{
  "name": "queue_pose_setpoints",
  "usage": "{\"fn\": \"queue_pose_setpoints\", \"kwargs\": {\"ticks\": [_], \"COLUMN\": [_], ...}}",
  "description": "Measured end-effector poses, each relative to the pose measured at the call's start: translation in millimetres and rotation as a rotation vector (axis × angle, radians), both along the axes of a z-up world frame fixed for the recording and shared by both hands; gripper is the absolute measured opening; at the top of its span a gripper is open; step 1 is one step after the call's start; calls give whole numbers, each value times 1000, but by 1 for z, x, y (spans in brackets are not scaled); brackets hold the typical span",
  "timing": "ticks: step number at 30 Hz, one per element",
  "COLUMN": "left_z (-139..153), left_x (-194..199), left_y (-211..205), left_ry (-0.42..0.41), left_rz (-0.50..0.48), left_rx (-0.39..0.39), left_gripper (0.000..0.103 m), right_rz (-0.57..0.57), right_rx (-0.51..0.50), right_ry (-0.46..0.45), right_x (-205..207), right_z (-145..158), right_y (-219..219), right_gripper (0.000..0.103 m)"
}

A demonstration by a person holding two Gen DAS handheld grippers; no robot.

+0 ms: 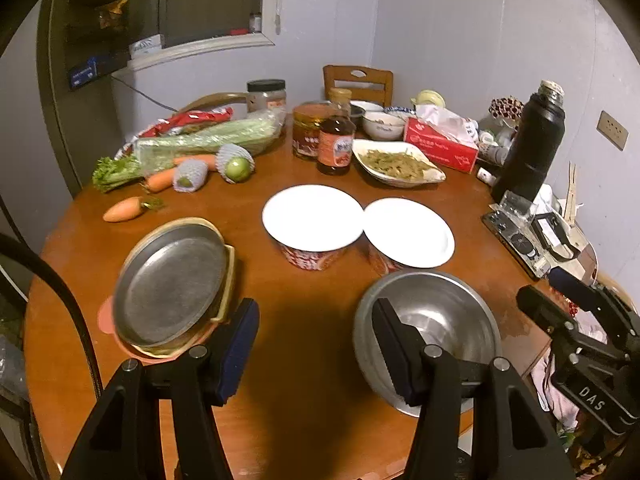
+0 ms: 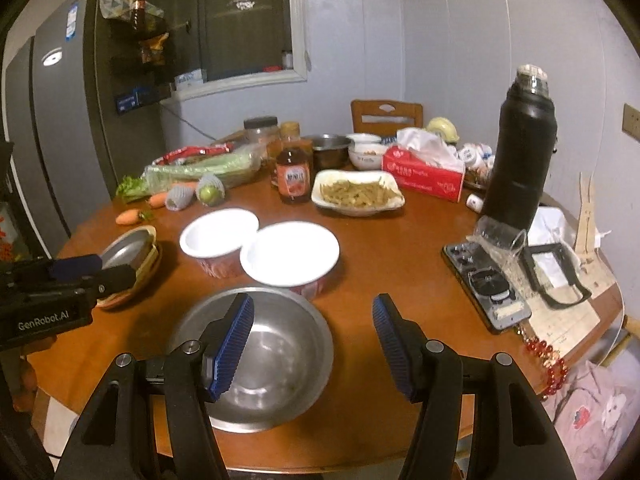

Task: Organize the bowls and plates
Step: 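Move both tools toward the steel mixing bowl, then close the left gripper on the rim of the steel bowl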

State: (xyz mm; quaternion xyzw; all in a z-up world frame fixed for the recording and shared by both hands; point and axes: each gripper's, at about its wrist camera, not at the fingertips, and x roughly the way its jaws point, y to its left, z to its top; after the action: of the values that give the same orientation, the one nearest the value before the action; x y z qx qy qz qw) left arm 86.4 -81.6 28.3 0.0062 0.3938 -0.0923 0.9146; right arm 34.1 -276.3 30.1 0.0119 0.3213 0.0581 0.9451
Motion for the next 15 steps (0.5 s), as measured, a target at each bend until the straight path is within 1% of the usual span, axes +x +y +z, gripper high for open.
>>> {"fn": "queue_pose_setpoints", "kwargs": {"ticks": [7,15], "left_z": [-28,-54], "left_x": [12,24], "left_y": [-19,-33], "left_ry": [69,121], "left_rz": [-30,-50], "left_rx": [-6,-6], "left_gripper": [58,58], "right_rz": [24,38], "right_rx": [21,45], "right_ry": [74,141], "right_x": [9,26], "right_z": [-29,-62], "right_y": [-9,-12], "right_gripper": [64,64]}}
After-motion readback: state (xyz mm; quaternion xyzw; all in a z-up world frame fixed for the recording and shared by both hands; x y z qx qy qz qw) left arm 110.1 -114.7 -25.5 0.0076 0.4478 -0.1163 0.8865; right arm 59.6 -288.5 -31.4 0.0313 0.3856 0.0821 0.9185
